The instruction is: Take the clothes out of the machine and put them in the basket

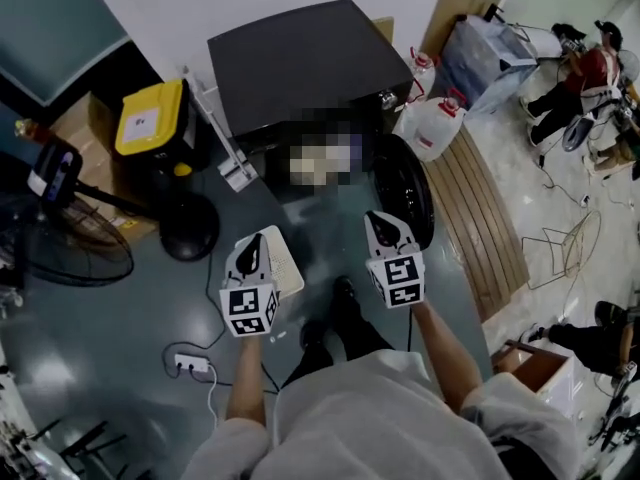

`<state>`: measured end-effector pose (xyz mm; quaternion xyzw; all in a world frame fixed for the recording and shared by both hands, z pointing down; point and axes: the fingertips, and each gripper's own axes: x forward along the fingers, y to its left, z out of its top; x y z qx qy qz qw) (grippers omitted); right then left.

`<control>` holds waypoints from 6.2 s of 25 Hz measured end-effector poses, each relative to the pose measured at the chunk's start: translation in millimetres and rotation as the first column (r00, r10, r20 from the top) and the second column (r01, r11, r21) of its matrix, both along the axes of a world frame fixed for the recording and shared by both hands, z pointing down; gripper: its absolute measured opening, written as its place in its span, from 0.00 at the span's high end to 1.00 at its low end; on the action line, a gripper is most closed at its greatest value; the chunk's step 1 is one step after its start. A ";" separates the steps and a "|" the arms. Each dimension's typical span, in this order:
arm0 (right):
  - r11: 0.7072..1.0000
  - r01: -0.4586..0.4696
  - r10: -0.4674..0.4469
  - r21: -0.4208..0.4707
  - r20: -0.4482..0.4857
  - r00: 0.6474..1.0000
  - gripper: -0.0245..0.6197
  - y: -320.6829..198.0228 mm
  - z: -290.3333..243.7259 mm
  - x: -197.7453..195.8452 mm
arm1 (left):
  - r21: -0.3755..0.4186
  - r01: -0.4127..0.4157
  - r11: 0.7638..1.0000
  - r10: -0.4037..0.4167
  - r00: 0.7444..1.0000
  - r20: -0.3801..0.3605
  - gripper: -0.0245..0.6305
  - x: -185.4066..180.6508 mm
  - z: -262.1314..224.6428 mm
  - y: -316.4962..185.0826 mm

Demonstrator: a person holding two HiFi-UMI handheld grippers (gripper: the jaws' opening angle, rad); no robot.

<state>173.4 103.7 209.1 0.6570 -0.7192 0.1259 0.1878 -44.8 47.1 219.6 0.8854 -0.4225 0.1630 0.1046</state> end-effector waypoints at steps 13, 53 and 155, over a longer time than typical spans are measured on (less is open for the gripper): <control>0.995 0.103 -0.102 -0.012 0.050 0.994 0.93 -58.8 45.4 19.8 | -0.047 0.125 0.991 -0.124 0.992 0.031 0.93 17.5 45.3 -20.6; 0.999 0.046 -0.046 -0.015 0.035 0.998 0.92 -114.9 261.2 -2.9 | -0.096 -0.009 0.995 0.012 1.000 0.029 0.93 19.7 257.2 -77.7; 0.959 0.128 -0.096 -0.254 0.135 0.986 0.79 -170.0 425.6 -23.1 | -0.198 0.002 0.980 -0.018 0.997 -0.081 0.93 34.8 318.0 -66.2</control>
